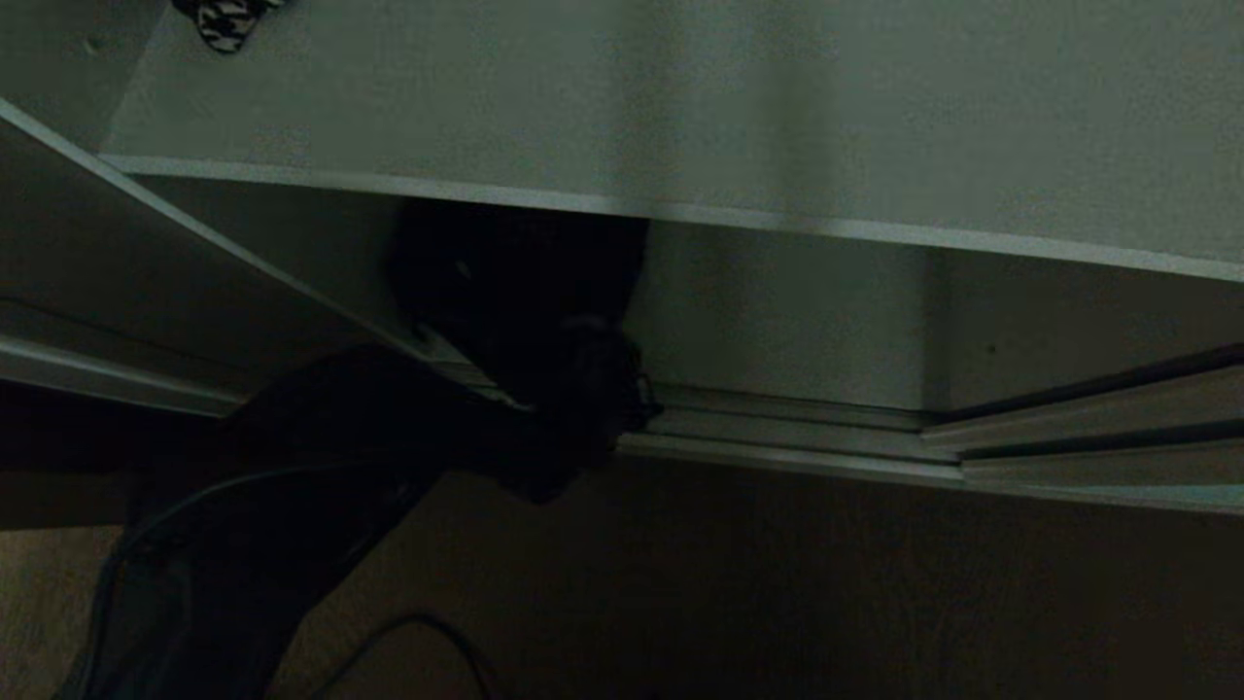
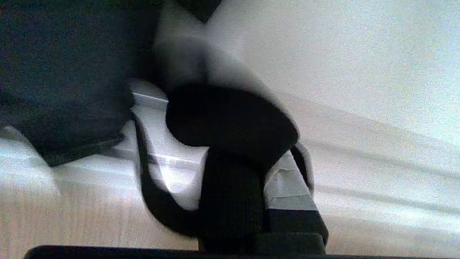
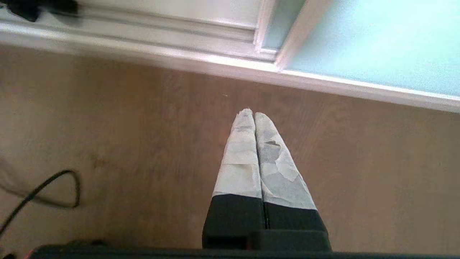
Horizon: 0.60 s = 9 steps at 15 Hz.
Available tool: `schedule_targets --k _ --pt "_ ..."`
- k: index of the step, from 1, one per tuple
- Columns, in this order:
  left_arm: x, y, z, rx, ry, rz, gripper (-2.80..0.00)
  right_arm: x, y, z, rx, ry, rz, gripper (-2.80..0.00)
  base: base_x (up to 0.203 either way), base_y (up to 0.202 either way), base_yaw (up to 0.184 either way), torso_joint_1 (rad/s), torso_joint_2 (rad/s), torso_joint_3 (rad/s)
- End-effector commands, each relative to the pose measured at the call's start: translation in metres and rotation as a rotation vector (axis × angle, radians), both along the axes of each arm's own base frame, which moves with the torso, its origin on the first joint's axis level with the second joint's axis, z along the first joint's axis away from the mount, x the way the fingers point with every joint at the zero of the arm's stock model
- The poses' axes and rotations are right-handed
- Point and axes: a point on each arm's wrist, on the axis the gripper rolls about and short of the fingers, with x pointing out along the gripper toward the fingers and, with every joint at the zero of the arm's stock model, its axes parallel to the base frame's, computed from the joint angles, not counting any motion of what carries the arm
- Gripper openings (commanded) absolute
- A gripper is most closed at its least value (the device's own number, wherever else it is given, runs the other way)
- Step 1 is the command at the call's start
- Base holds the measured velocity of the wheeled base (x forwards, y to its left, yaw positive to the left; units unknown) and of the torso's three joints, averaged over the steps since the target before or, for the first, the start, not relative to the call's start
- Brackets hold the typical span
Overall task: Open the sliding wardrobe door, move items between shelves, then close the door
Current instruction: Place the bag on the lower shelf
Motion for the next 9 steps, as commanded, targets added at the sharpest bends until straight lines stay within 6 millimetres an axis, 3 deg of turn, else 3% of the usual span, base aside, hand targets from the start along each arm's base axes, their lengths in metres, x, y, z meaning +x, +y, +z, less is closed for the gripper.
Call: schedule_targets --k 1,4,9 --pt "-0.005 0.004 0.007 0.011 0.025 -0.012 -2.80 0.000 0.000 0.000 0.001 -0.002 -0.002 -2.80 0.000 0.000 0.000 0.000 0.00 0.000" --pt "0.000 0.002 0.001 0.011 0.016 -0.009 -2.80 0.000 0.000 0.000 0.001 -0.002 -0.002 -2.80 0.000 0.000 0.000 0.000 0.00 0.000" --pt "0.014 -0.002 0.027 -0.107 -0.216 0.009 -2.80 0.000 0.000 0.000 0.001 -0.002 -0.002 -2.80 0.000 0.000 0.000 0.000 0.00 0.000"
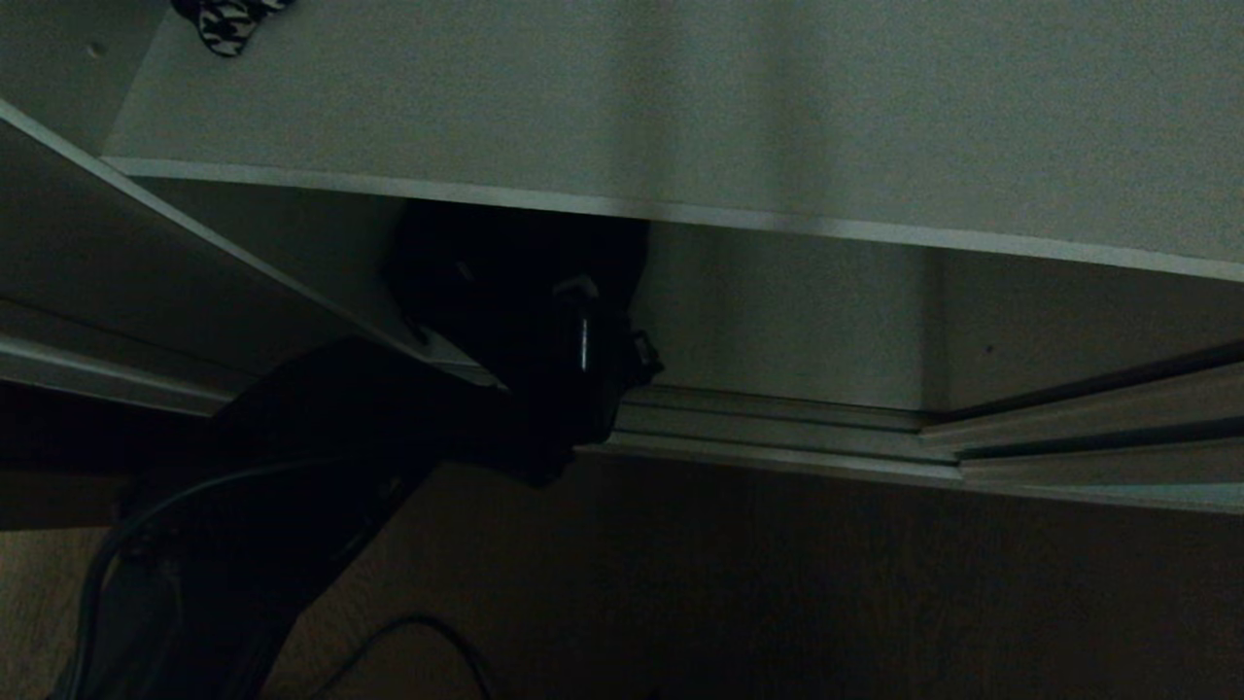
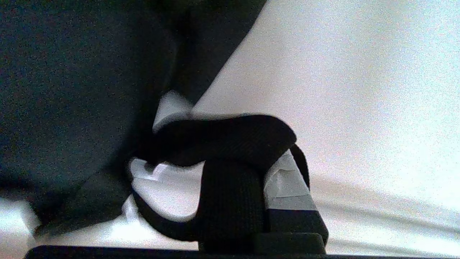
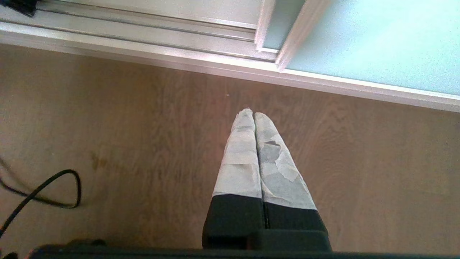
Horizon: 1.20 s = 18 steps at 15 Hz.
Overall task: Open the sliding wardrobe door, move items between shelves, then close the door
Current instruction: Place the bag on the lower shelf
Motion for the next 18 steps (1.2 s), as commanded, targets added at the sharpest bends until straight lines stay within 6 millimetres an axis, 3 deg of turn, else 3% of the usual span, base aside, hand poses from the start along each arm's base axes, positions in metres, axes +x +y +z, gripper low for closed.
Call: schedule_targets --k 1,3,6,9,11,12,18 --pt "0.005 0.000 0.006 -0.040 -0.113 0.008 -2.80 0.000 0.000 0.000 0.001 -0.002 0.000 -2.80 0.000 0.000 0.000 0.000 0.00 0.000" --pt "0.011 -0.001 0.015 -0.036 -0.246 0.025 -2.80 0.000 0.000 0.000 0.001 -0.002 0.000 -2.80 0.000 0.000 0.000 0.000 0.00 0.000" --pt "0.021 0.000 0.005 -0.008 -0.333 0.051 -2.80 0.000 0.000 0.000 0.001 -0.002 0.000 -2.80 0.000 0.000 0.000 0.000 0.00 0.000" --pt "0.032 0.005 0.010 -0.002 -0.463 0.096 -2.80 0.000 0.000 0.000 0.001 -0.002 0.000 -2.80 0.000 0.000 0.000 0.000 0.00 0.000" --pt "0.039 0.007 0.000 0.094 -0.537 0.139 -2.80 0.000 0.000 0.000 0.001 -0.002 0.000 -2.80 0.000 0.000 0.000 0.000 0.00 0.000" --pt "0.040 0.008 -0.009 0.125 -0.566 0.155 -2.80 0.000 0.000 0.000 0.001 -0.002 0.000 -2.80 0.000 0.000 0.000 0.000 0.00 0.000" --pt "0.033 0.016 -0.006 0.135 -0.753 0.235 -2.80 0.000 0.000 0.000 0.001 -0.002 0.000 -2.80 0.000 0.000 0.000 0.000 0.00 0.000"
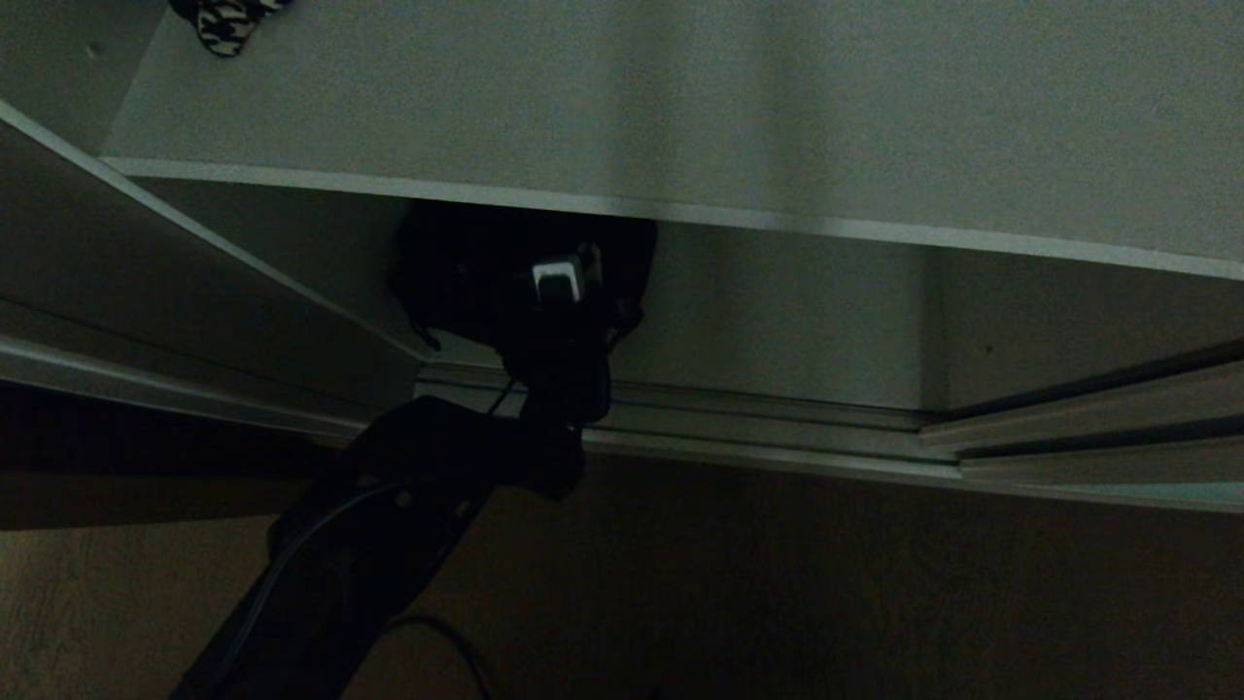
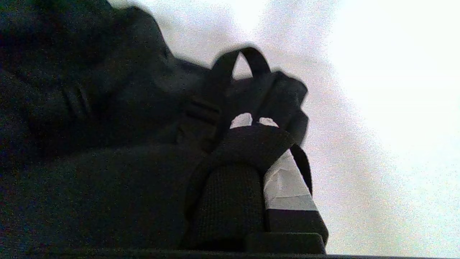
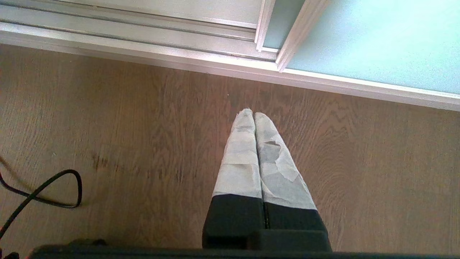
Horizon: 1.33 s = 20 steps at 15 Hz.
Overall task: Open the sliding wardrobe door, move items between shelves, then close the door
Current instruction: Place the bag on the lower shelf
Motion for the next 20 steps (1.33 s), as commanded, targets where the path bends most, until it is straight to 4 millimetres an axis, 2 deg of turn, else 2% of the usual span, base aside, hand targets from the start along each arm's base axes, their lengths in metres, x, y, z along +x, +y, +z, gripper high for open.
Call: schedule_targets --k 1,3,6,7,8,10,12,16,17,18,20 --pt "0.002 0.000 -0.011 0.011 0.005 0.006 -2.80 0.000 0.000 0.000 0.000 -0.002 0.000 -2.80 0.000 0.000 0.000 0.000 0.00 0.000" --pt "0.006 -0.001 -0.025 0.019 0.030 0.010 -2.80 0.000 0.000 0.000 0.000 -0.002 0.000 -2.80 0.000 0.000 0.000 0.000 0.00 0.000" --pt "0.007 0.002 -0.026 0.015 0.032 0.015 -2.80 0.000 0.000 0.000 0.000 -0.002 0.000 -2.80 0.000 0.000 0.000 0.000 0.00 0.000" --pt "0.008 0.003 -0.027 0.017 0.034 0.020 -2.26 0.000 0.000 0.000 0.000 -0.002 0.000 -2.80 0.000 0.000 0.000 0.000 0.00 0.000" --pt "0.008 0.003 -0.028 0.014 0.039 0.028 0.00 0.000 0.000 0.000 0.000 -0.002 0.000 -2.80 0.000 0.000 0.000 0.000 0.00 0.000" --pt "0.008 0.005 -0.025 -0.003 0.041 0.042 0.00 0.000 0.000 0.000 0.000 -0.002 0.000 -2.80 0.000 0.000 0.000 0.000 0.00 0.000" --pt "0.005 0.006 -0.011 -0.031 0.015 0.021 0.00 0.000 0.000 0.000 0.000 -0.002 0.000 -2.80 0.000 0.000 0.000 0.000 0.00 0.000" --pt "-0.011 0.009 0.040 -0.106 -0.068 -0.003 0.00 0.000 0.000 0.000 0.000 -0.002 0.000 -2.80 0.000 0.000 0.000 0.000 0.00 0.000" --pt "-0.019 0.004 0.053 -0.123 -0.089 -0.024 0.00 0.000 0.000 0.000 0.000 -0.002 0.000 -2.80 0.000 0.000 0.000 0.000 0.00 0.000" --pt "-0.025 -0.002 0.059 -0.129 -0.096 -0.042 0.00 0.000 0.000 0.000 0.000 -0.002 0.000 -2.80 0.000 0.000 0.000 0.000 0.00 0.000" --pt "-0.027 -0.010 0.060 -0.116 -0.063 -0.055 0.00 0.000 0.000 0.000 0.000 -0.002 0.000 -2.80 0.000 0.000 0.000 0.000 0.00 0.000"
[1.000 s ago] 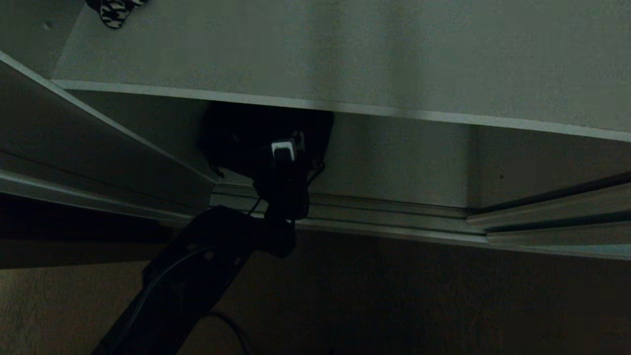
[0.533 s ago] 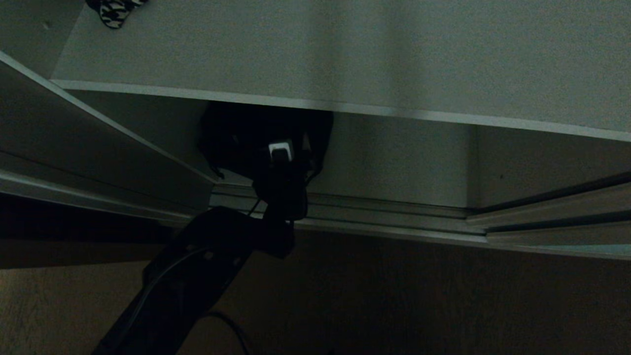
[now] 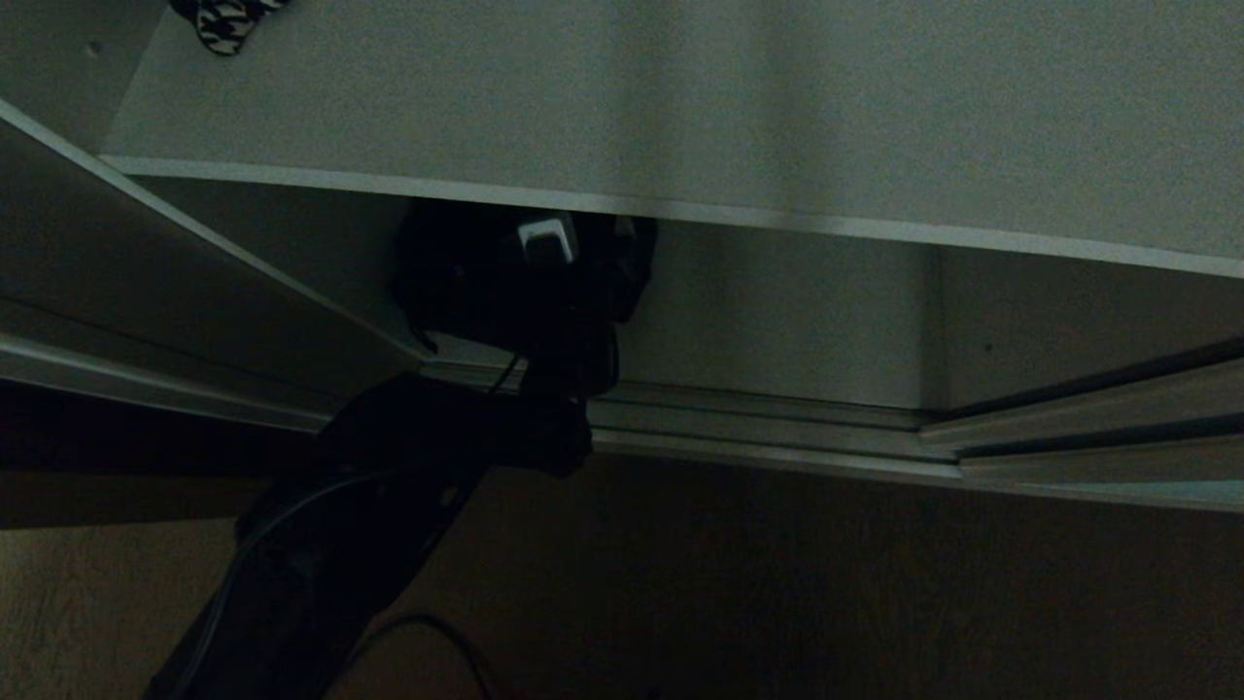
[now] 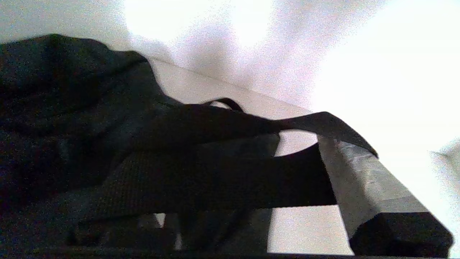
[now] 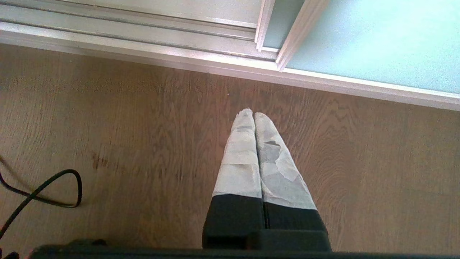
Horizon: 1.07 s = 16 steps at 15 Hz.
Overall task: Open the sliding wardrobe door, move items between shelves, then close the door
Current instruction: Place the bag on the lower shelf
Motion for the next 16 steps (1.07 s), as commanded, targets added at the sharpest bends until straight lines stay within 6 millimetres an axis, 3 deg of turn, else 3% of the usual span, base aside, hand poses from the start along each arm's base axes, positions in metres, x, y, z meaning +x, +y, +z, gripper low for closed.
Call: schedule_targets --k 1,5,9,16 --pt "-0.009 -0.002 0.016 -0.019 -0.015 -0.005 0.00 0.000 0.000 0.000 0.000 -0.002 0.000 -2.80 0.000 0.000 0.000 0.000 0.00 0.000" --pt "-0.022 -0.008 0.033 -0.030 0.047 -0.019 0.00 0.000 0.000 0.000 0.000 -0.002 0.000 -2.80 0.000 0.000 0.000 0.000 0.00 0.000" --pt "-0.025 -0.032 0.023 -0.050 0.189 -0.088 0.00 0.000 0.000 0.000 0.000 -0.002 0.000 -2.80 0.000 0.000 0.000 0.000 0.00 0.000" --pt "-0.024 -0.049 0.011 0.005 0.246 -0.051 0.00 0.000 0.000 0.000 0.000 -0.002 0.000 -2.80 0.000 0.000 0.000 0.000 0.00 0.000"
